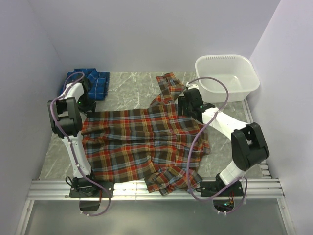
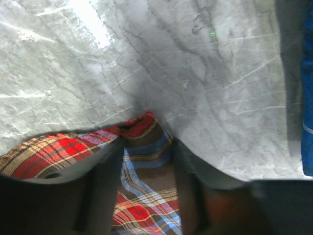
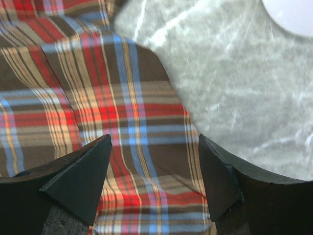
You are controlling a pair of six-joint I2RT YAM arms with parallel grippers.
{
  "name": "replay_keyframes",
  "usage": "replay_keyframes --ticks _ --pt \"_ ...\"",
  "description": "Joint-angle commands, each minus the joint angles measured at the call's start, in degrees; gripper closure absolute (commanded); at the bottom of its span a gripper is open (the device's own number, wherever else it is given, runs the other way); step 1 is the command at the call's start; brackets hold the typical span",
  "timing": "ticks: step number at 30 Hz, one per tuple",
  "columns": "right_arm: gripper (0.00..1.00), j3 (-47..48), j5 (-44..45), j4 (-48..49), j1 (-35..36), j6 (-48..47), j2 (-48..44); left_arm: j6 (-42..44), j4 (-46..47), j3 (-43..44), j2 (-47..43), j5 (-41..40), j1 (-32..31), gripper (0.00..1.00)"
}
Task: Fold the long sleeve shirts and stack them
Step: Fold the shirt
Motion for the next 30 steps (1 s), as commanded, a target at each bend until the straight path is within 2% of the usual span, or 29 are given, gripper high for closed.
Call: replay_keyframes --ticks 1,6,12,13,15,21,23,30 --pt "0.22 5.2 0.9 2.3 0.3 -0.7 1.9 0.9 -2.2 0.0 2.5 -1.7 0.1 0.52" --pt "0.22 11.2 -3.6 1.7 -0.1 -5.7 8.0 2.2 -1.8 -0.5 2.6 -2.1 0.1 0.71" --pt "0.23 19.8 -13.5 -2.7 -3.7 -11.8 17.5 4.1 -1.2 -0.4 2.7 -2.6 0.1 0.9" --pt "0.23 21.1 -14.9 -3.5 -4.0 -12.2 18.5 4.5 -1.2 -0.4 2.6 -2.8 0.1 0.9" --pt "0.23 24.3 -15.5 -5.7 -4.5 -13.1 20.7 5.0 -1.0 -0.5 2.6 -3.1 0.1 0.96" --pt "0.28 33.5 -17.9 -10.8 -5.4 -11.6 27.8 6.3 0.2 -1.5 1.2 -2.3 0.0 0.99" --pt "0.29 36.6 -21.3 -13.3 -5.7 -10.9 29.9 6.5 0.3 -1.7 0.6 -2.3 0.0 0.99" --pt "0.31 42.5 -23.2 -20.7 -5.5 -9.7 37.0 7.5 0.4 -2.3 0.2 -3.4 0.0 1.0"
